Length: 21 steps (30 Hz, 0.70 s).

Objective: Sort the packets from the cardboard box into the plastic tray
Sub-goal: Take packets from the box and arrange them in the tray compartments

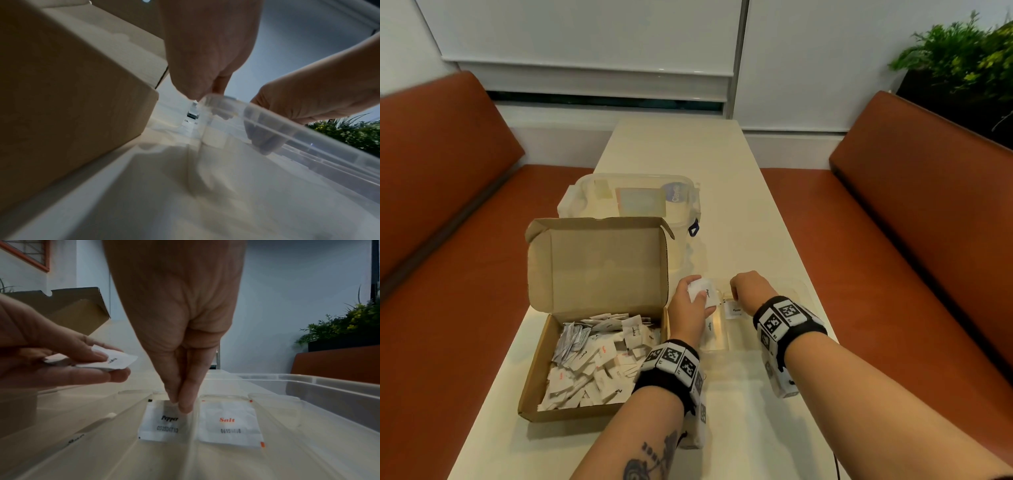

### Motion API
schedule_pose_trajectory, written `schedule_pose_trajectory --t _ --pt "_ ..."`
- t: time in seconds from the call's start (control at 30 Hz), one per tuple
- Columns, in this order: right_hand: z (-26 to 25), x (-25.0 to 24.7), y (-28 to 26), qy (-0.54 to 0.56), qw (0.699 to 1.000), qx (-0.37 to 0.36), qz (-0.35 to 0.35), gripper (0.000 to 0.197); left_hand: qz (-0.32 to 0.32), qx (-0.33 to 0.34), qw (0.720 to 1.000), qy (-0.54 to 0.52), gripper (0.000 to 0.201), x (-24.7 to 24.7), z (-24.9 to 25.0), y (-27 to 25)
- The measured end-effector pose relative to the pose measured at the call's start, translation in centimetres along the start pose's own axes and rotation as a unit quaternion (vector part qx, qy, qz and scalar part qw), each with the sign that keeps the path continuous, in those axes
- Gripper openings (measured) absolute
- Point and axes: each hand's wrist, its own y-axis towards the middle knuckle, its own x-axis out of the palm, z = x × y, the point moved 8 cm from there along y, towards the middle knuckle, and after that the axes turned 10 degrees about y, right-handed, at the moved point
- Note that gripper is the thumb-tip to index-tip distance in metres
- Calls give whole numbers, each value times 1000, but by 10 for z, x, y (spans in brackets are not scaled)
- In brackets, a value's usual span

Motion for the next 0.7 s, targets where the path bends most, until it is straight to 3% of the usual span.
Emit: schedule_pose_trajectory --t 0.33,0.5,0.6,0.7 --pt "4 11 1 14 1000 14 -20 24 -6 -1 1000 8 28 1 3 -1" --pt "3 4 -5 100 995 18 8 25 -8 -2 1000 2 28 0 3 -1" --pt "2 -12 -10 248 966 12 76 23 -11 -5 1000 -11 28 1 3 0" --pt "-1 -15 -17 415 907 25 73 19 -11 -10 999 -31 27 1 2 1"
